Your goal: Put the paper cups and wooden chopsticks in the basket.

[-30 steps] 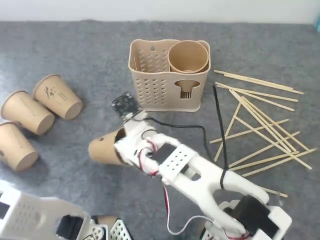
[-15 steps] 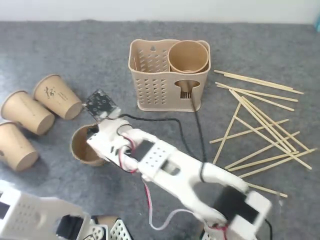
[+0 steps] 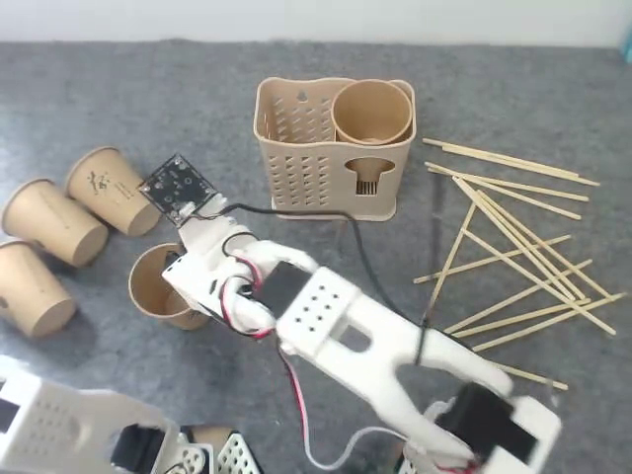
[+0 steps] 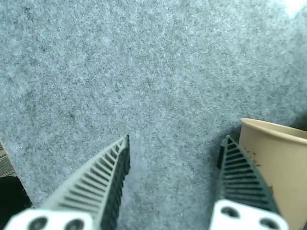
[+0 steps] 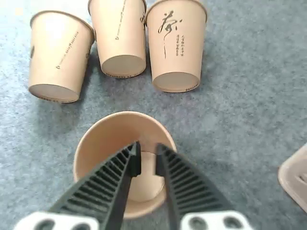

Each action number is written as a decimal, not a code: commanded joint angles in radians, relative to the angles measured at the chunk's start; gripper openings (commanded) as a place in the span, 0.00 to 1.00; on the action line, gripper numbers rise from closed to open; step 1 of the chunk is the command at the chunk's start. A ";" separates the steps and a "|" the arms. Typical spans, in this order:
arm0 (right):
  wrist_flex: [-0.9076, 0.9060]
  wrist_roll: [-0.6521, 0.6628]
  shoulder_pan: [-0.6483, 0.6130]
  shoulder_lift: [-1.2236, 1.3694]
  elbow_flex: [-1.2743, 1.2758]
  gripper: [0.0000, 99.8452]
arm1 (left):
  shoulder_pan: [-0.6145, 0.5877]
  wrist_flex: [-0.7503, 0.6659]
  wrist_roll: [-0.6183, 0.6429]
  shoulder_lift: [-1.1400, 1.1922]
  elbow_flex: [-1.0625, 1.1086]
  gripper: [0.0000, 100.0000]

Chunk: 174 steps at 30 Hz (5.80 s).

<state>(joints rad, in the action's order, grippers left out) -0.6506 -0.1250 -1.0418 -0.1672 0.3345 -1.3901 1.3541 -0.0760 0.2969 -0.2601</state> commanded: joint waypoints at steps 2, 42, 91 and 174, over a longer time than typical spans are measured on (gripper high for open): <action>-0.077 0.017 0.001 -0.119 -0.031 0.18 | 0.011 -0.021 -0.005 -0.011 -0.004 0.28; -0.334 -0.066 0.156 0.005 -0.319 0.01 | 0.003 -0.021 -0.008 -0.011 0.022 0.28; -0.647 0.094 0.865 0.151 -0.778 0.02 | 0.025 -0.064 -0.006 -0.011 0.024 0.28; -1.047 0.232 0.782 -0.412 -0.517 0.01 | 0.485 0.396 -0.328 -0.611 0.444 0.24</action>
<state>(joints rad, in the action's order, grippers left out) -1.7001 0.0928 -0.2470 -0.5554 -0.1795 -0.9099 1.7223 -0.3966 -0.2662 0.1772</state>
